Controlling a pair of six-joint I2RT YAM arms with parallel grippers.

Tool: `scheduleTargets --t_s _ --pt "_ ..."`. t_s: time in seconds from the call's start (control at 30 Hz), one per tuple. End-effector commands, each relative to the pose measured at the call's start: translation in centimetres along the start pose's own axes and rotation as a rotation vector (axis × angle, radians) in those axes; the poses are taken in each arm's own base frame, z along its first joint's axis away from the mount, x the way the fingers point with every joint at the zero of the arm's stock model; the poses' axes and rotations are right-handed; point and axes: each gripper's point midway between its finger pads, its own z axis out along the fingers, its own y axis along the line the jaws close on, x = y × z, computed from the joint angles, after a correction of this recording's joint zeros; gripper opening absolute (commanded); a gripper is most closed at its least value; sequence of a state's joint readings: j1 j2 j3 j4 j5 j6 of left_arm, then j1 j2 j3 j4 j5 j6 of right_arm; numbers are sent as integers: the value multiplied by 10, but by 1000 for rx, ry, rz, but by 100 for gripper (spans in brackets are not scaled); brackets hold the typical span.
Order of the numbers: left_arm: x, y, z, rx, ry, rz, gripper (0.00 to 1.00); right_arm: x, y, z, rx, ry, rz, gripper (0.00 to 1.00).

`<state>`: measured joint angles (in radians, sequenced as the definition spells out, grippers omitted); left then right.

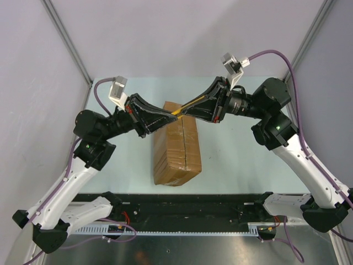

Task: Unpack the express box
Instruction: Cut the express box at the center of the board.

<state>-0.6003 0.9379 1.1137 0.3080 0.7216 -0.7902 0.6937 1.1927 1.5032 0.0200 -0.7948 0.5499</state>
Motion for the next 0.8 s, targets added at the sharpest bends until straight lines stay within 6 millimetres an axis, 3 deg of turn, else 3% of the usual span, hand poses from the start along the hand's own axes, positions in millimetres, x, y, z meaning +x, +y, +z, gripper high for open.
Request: scheduleTargets --t_s 0.0,0.07,0.13,0.23,0.43,0.77 --pt "-5 1 1 -5 -24 5 0 -5 17 -4 -52 6 6 0" --pt "-4 4 3 -7 -18 4 0 -5 17 -5 -54 12 19 12" --pt "-4 4 4 -5 -15 3 0 -4 17 -7 -63 24 41 33" --pt "-4 5 5 -5 -13 3 0 -4 20 -8 -74 30 46 48" --pt "-5 6 5 -10 -19 8 0 -4 22 -9 -82 30 44 50" --pt "0 8 5 -5 0 -5 0 -1 20 -7 -88 43 59 34"
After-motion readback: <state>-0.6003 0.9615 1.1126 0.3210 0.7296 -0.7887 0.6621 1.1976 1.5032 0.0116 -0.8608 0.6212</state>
